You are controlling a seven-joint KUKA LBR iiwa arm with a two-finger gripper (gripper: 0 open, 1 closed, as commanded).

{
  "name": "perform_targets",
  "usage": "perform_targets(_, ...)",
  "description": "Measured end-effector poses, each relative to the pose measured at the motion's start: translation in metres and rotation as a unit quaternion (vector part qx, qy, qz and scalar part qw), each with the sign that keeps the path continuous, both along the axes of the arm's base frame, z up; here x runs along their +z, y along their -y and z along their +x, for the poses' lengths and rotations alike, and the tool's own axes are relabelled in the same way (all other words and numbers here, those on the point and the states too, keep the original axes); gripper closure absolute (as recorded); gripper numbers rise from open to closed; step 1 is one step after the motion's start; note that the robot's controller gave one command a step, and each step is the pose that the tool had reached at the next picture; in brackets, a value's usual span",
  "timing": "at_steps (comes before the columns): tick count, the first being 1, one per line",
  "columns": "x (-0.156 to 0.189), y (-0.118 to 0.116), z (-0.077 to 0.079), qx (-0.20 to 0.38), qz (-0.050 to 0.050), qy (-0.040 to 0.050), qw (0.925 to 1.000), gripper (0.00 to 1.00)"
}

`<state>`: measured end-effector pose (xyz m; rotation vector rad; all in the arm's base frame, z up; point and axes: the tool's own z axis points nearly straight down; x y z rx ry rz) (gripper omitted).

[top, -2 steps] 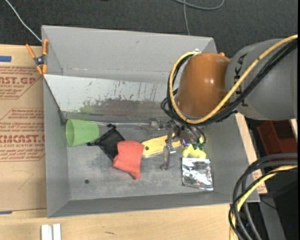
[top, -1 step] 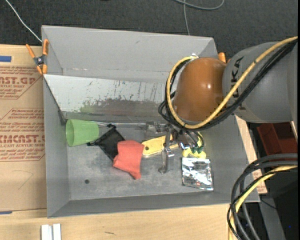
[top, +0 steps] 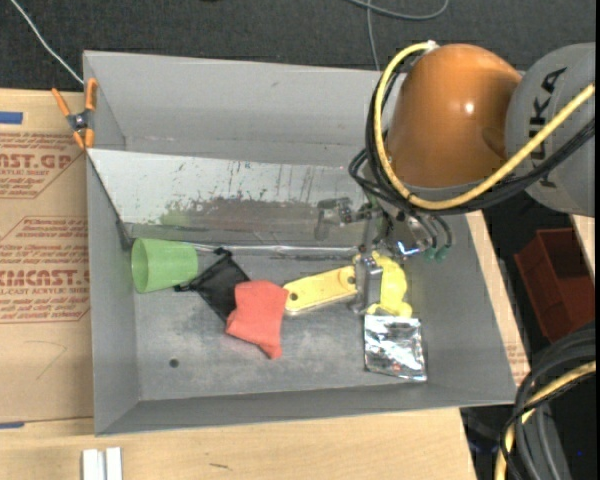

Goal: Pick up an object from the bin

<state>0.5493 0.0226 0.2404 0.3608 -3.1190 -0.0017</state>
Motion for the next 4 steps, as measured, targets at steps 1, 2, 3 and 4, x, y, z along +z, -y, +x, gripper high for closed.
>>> perform_targets(1, -0.074, 0.013, -0.04, 0.09, 0.0, 0.0039, 0.9959, 0.0)
perform_targets(2, -0.061, 0.031, -0.044, 0.024, 0.001, 0.0007, 0.9997, 0.0)
perform_targets(3, -0.148, 0.051, -0.003, 0.131, 0.0, 0.0066, 0.9913, 0.0)
perform_targets(4, -0.131, 0.024, 0.041, 0.132, 0.001, 0.0052, 0.9913, 0.0)
